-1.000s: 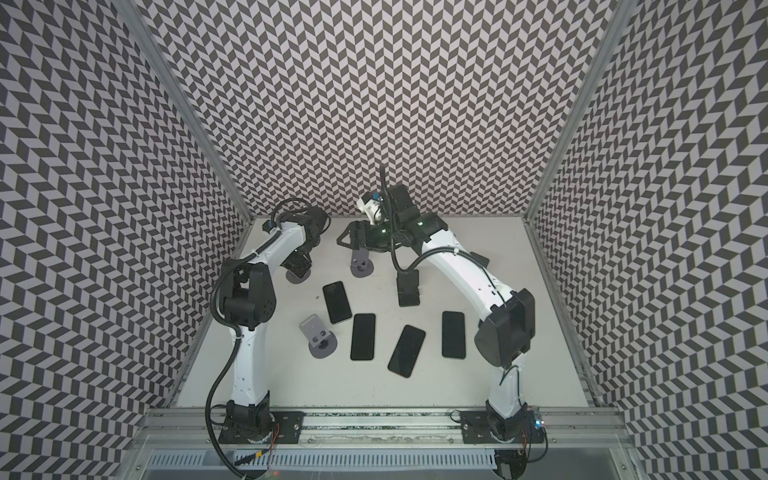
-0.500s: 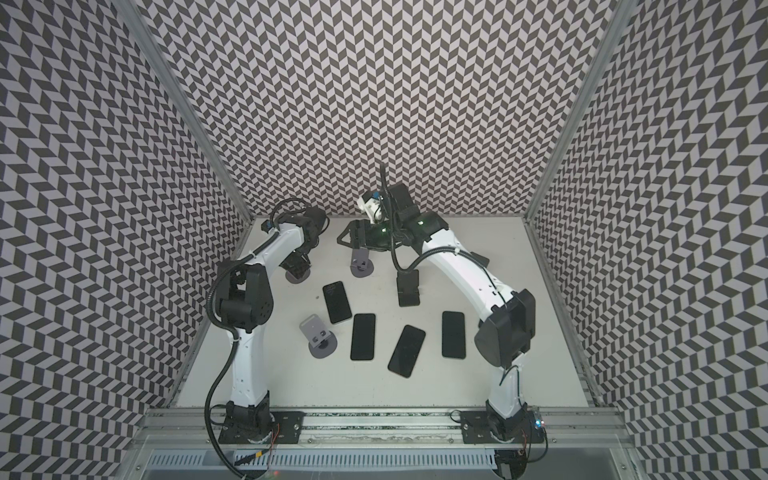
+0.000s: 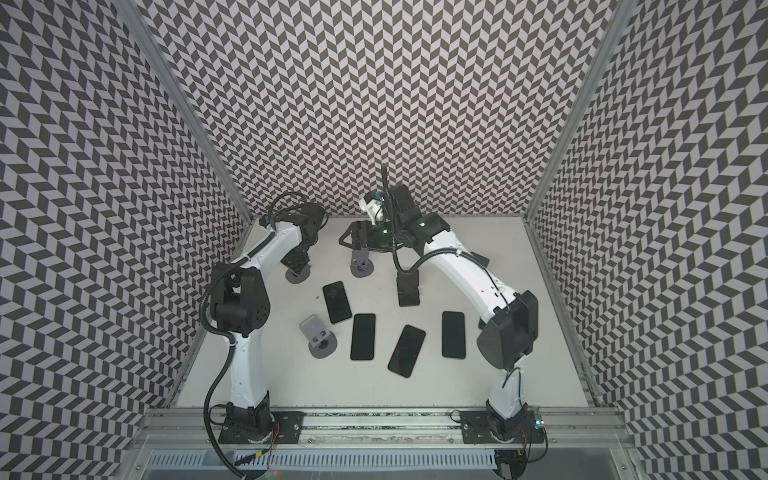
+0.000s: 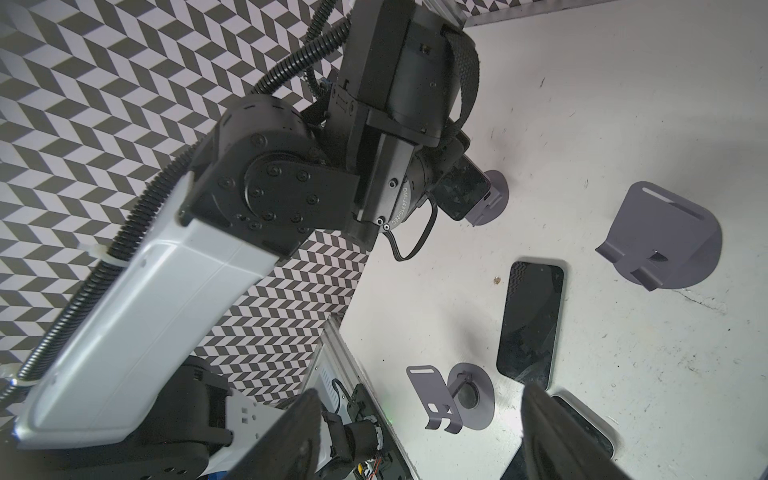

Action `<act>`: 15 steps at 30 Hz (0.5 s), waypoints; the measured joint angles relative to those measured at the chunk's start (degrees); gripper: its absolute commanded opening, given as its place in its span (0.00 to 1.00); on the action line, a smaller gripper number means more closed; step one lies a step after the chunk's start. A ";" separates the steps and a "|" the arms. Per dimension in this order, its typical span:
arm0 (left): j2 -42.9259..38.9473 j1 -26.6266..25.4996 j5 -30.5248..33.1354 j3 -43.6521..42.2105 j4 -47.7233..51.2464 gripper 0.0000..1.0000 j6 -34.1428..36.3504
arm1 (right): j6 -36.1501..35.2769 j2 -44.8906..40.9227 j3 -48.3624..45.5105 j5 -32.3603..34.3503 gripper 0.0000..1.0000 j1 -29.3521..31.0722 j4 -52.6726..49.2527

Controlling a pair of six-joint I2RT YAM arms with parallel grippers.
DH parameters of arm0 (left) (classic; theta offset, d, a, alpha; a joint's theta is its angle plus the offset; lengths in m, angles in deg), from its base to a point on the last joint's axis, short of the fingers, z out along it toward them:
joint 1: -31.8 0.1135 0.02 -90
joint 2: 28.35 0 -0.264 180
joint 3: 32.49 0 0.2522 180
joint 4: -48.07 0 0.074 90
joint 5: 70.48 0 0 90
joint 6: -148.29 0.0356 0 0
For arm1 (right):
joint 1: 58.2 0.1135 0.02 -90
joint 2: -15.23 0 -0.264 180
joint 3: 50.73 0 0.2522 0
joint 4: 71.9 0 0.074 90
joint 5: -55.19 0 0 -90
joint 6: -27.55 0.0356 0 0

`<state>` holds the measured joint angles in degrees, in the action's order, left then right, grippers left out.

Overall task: Remove the phone from the phone stand
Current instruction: 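Lift the purple-edged phone up out of its stand with the left gripper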

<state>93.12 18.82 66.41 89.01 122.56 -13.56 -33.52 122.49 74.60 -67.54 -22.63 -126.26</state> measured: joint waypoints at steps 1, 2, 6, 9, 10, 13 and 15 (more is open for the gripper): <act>-0.22 -0.02 0.02 -0.20 -0.24 0.70 0.04 | 0.04 -0.13 -0.11 0.04 0.73 0.04 -0.04; -0.48 -0.02 0.04 -0.42 -0.35 0.70 0.07 | 0.07 -0.22 -0.13 0.13 0.73 0.11 0.09; -1.53 -0.02 0.20 -1.53 -0.81 0.70 0.22 | 0.11 -0.61 -0.20 0.48 0.73 0.39 0.35; -2.38 -0.04 0.22 -2.60 -1.27 0.69 0.24 | 0.26 -1.33 -0.98 0.96 0.73 0.57 0.46; -2.58 -0.04 0.22 -2.93 -1.49 0.69 0.26 | 0.31 -1.53 -1.29 1.07 0.73 0.63 0.52; -2.89 -0.04 0.24 -3.28 -1.75 0.69 0.42 | 0.66 -1.95 -2.23 1.29 0.73 0.76 1.07; -2.89 -0.04 0.24 -3.28 -2.08 0.69 0.48 | 0.74 -2.08 -2.86 1.46 0.73 0.76 1.51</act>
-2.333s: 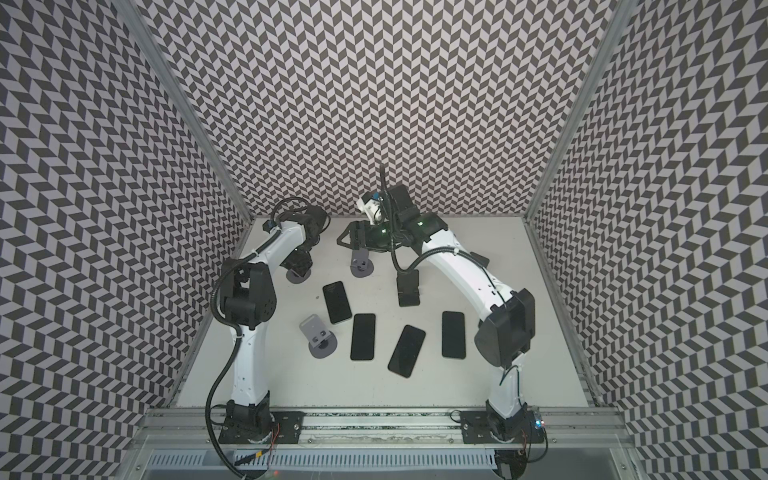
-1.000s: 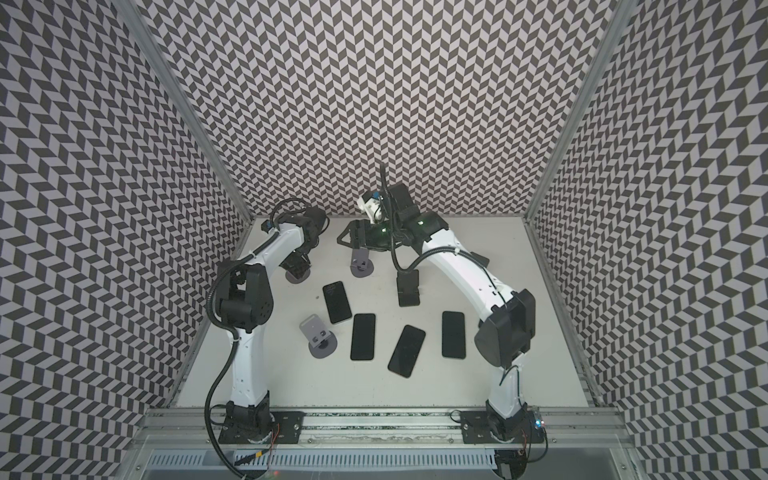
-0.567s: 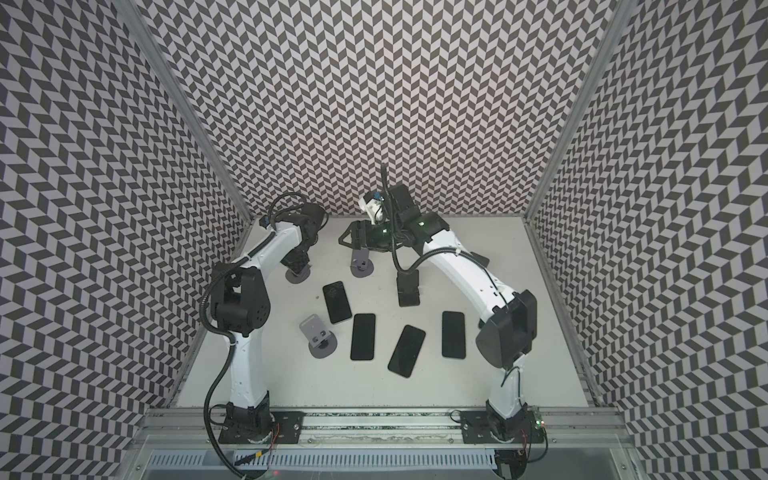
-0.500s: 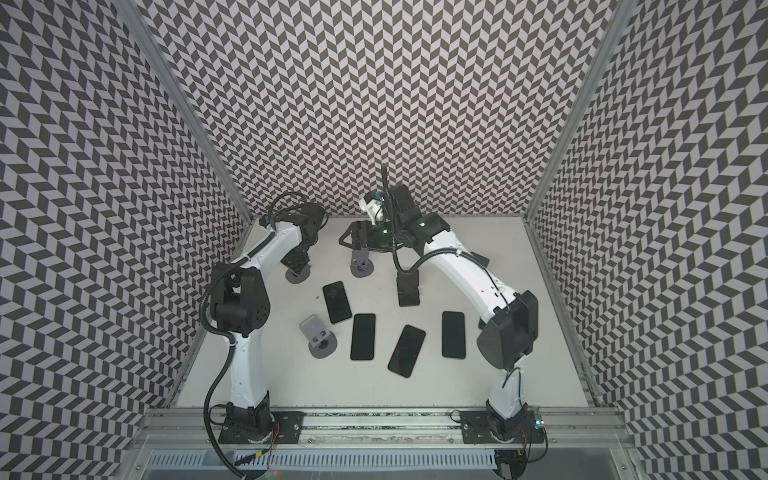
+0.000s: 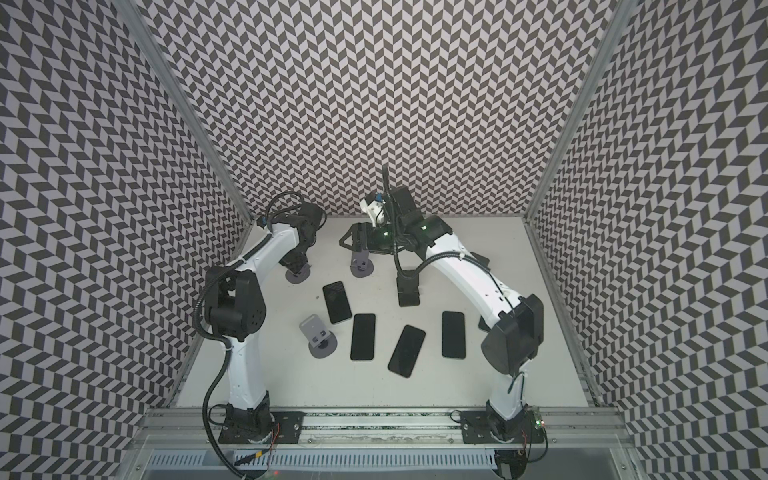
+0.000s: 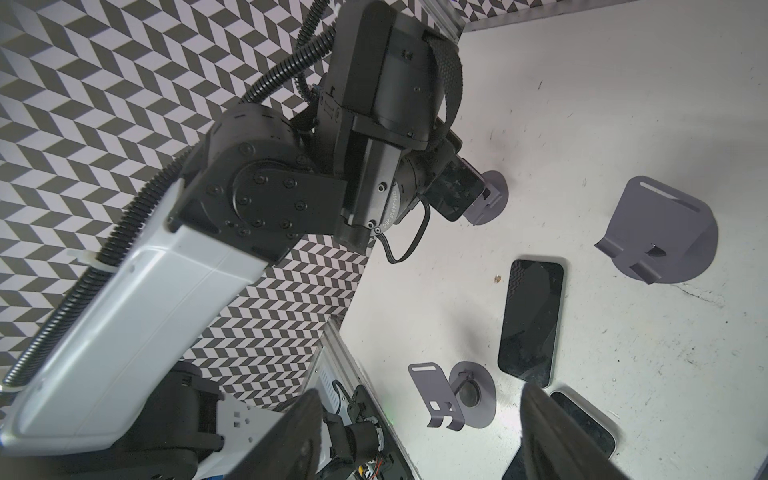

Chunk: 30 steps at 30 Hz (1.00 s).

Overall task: Remove the phone from the phone stand
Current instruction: 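Lift the purple-edged phone up out of its stand with the left gripper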

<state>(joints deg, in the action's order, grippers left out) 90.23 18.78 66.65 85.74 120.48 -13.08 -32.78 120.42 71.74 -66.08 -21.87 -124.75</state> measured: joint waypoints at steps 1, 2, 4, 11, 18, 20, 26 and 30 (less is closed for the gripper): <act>0.00 0.00 0.00 0.00 -0.17 0.69 0.15 | 0.07 0.00 -0.28 0.04 0.73 0.00 0.17; 0.00 0.00 0.00 0.00 -0.33 0.69 0.26 | 0.13 -0.02 -0.48 0.09 0.73 0.00 0.22; -0.02 -0.07 0.39 0.00 -0.79 0.69 1.14 | 0.22 -0.02 -0.72 0.22 0.73 0.00 0.26; -0.63 -0.63 2.03 0.00 -2.14 0.68 4.37 | 0.46 -0.02 -0.76 0.61 0.71 0.02 0.87; -2.49 -0.90 2.99 -0.02 -4.00 0.67 6.93 | 0.61 -0.02 -0.76 1.03 0.71 0.13 1.01; -3.28 -0.90 3.08 -0.24 -4.72 0.67 7.48 | 0.61 -0.02 -0.76 1.03 0.71 0.20 1.01; -6.10 -1.44 3.45 -1.49 -6.69 0.67 9.25 | 0.83 -0.02 -0.76 1.09 0.71 0.26 1.01; -6.93 -1.84 3.74 -1.53 -7.89 0.67 10.32 | 0.98 -0.02 -0.76 1.25 0.71 0.44 1.01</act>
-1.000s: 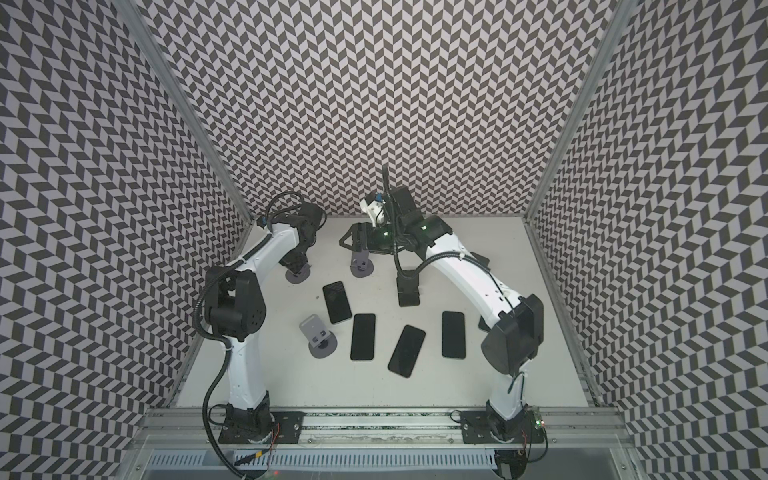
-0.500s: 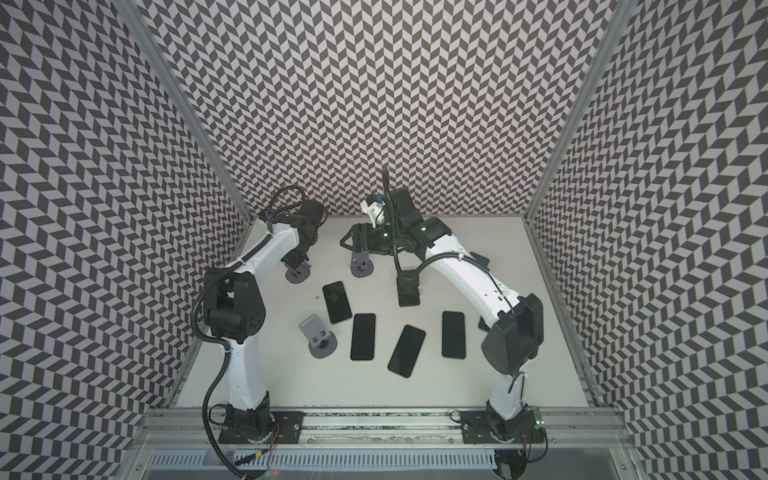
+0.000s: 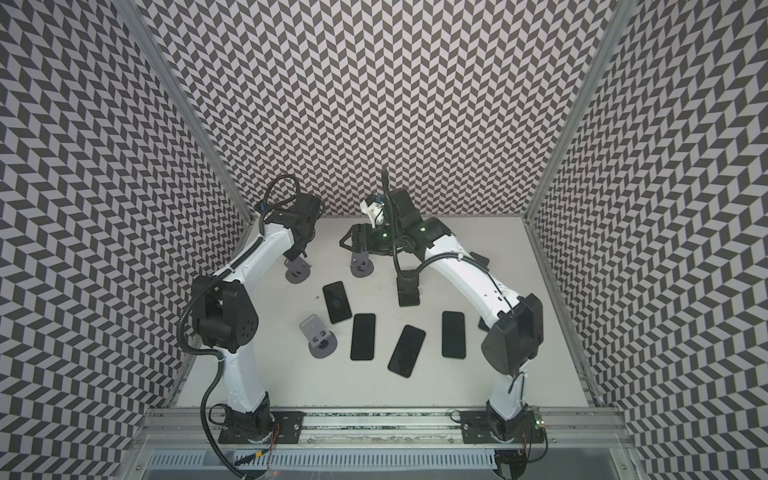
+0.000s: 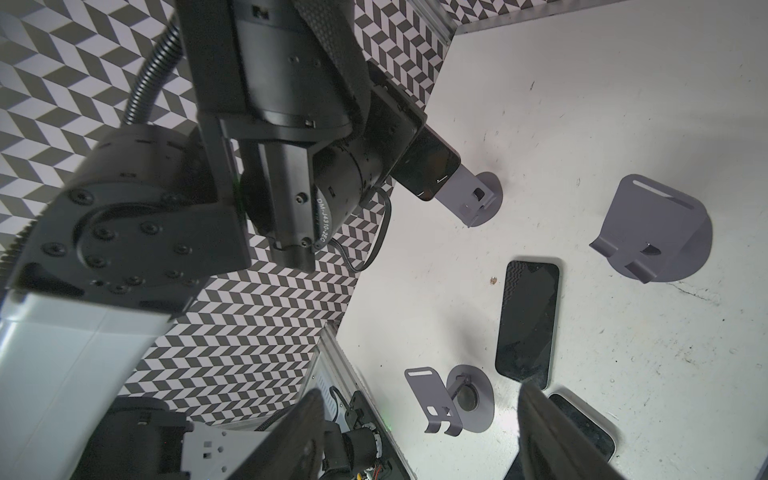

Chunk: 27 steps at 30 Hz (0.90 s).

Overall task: Remove the phone from the phone stand
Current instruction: 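Lift the purple-edged phone up out of its stand with the left gripper, then carry the held purple-edged phone toward the robot with the left gripper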

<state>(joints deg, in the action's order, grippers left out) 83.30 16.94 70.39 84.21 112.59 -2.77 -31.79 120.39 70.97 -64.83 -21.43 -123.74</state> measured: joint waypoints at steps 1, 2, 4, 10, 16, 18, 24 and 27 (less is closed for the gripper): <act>-0.15 -0.09 0.02 -0.13 -0.28 0.67 0.20 | 0.02 0.00 0.00 0.04 0.71 0.09 0.00; -0.37 -0.15 0.04 -0.39 -0.63 0.67 0.42 | 0.04 0.00 0.00 0.04 0.71 0.20 0.00; -0.87 -0.20 0.07 -1.09 -1.25 0.67 1.14 | 0.02 0.00 0.00 0.07 0.71 0.42 0.00; -2.62 -0.55 0.04 -3.15 -3.32 0.67 3.48 | 0.00 -0.24 -0.48 0.46 0.71 0.61 0.26; -4.96 -1.49 0.00 -5.29 -5.99 0.66 6.10 | -0.07 -1.36 -2.16 0.92 0.71 0.61 0.42; -5.90 -1.95 -0.02 -6.27 -6.86 0.66 6.73 | -0.09 -1.64 -2.45 1.07 0.71 0.61 0.50; -7.54 -2.73 -0.28 -8.22 -8.57 0.65 8.52 | -0.07 -1.86 -2.80 1.16 0.71 0.61 0.83; -8.46 -2.80 -0.68 -9.57 -9.92 0.65 10.19 | -0.07 -1.86 -2.80 1.22 0.71 0.61 0.83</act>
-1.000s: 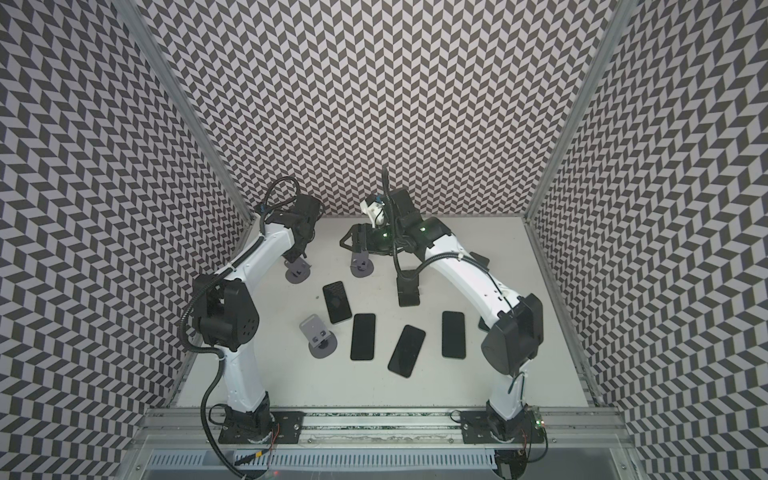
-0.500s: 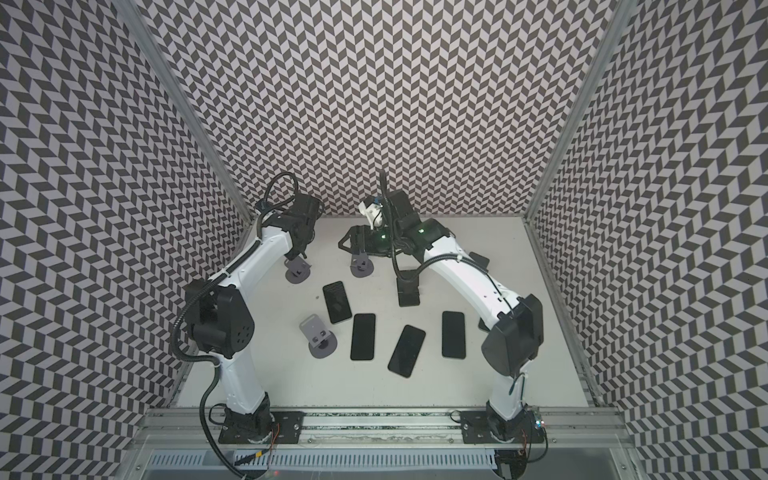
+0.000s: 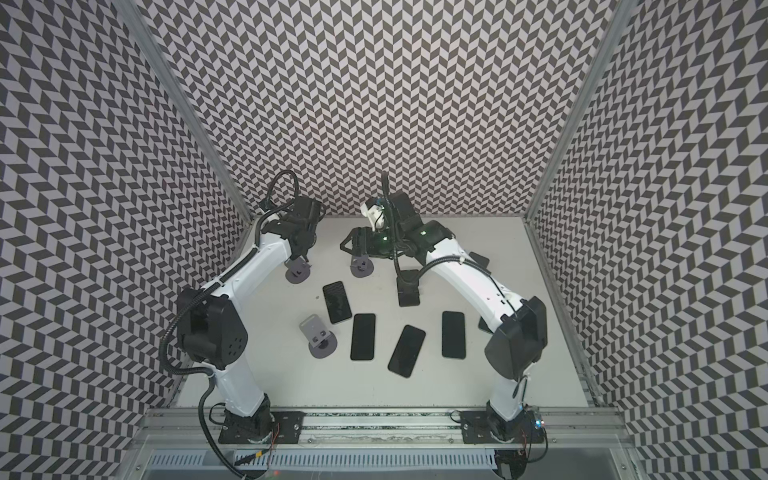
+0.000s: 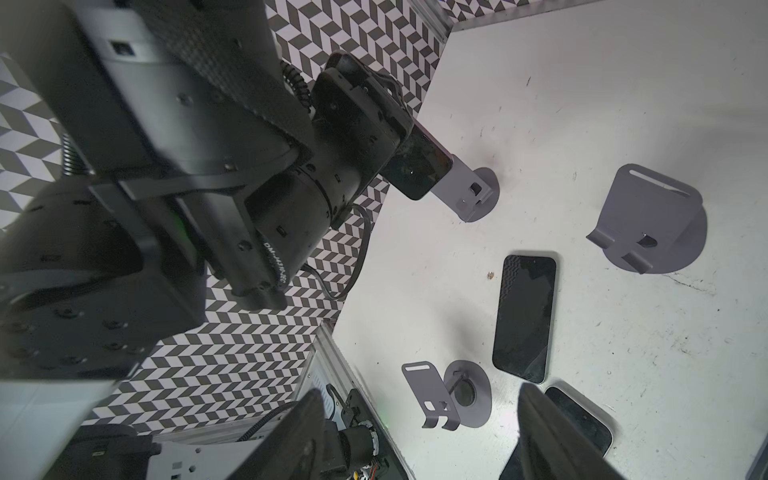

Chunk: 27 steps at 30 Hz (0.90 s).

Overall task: Remove the phone from the phone stand
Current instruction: 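Carry the held purple-edged phone toward the robot with the left gripper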

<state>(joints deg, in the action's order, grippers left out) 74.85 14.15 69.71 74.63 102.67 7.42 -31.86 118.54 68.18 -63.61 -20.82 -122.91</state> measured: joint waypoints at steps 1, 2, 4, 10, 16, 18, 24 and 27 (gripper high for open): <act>-0.35 0.00 -0.09 -0.46 -0.50 0.65 0.52 | 0.02 0.00 0.00 0.04 0.71 0.00 0.00; -0.90 0.00 -0.17 -1.09 -1.14 0.65 1.27 | 0.04 -0.04 -0.09 0.09 0.71 0.00 0.04; -2.16 0.00 -0.39 -2.34 -2.27 0.64 2.60 | 0.07 -0.52 -0.85 0.17 0.71 0.00 0.09; -6.73 -0.02 -0.68 -5.68 -5.88 0.62 6.45 | 0.44 -2.12 -3.34 0.52 0.71 0.04 0.09; -9.64 -0.02 -1.55 -8.17 -7.98 0.60 9.16 | 0.50 -2.78 -5.01 0.79 0.71 0.22 0.42; -10.47 0.00 -1.97 -9.27 -8.48 0.60 9.88 | 0.50 -2.80 -5.05 0.85 0.71 0.31 0.44; -13.79 -0.02 -3.32 -12.85 -9.62 0.58 12.35 | 0.50 -3.21 -5.66 0.92 0.71 0.35 0.46; -15.54 0.00 -4.26 -14.53 -10.54 0.58 13.55 | 0.50 -3.21 -5.66 0.90 0.71 0.35 0.46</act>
<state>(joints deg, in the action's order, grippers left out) 59.31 14.15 65.45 60.10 92.13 20.97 -31.35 115.32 62.52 -62.71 -20.47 -122.45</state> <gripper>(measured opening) 0.717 0.708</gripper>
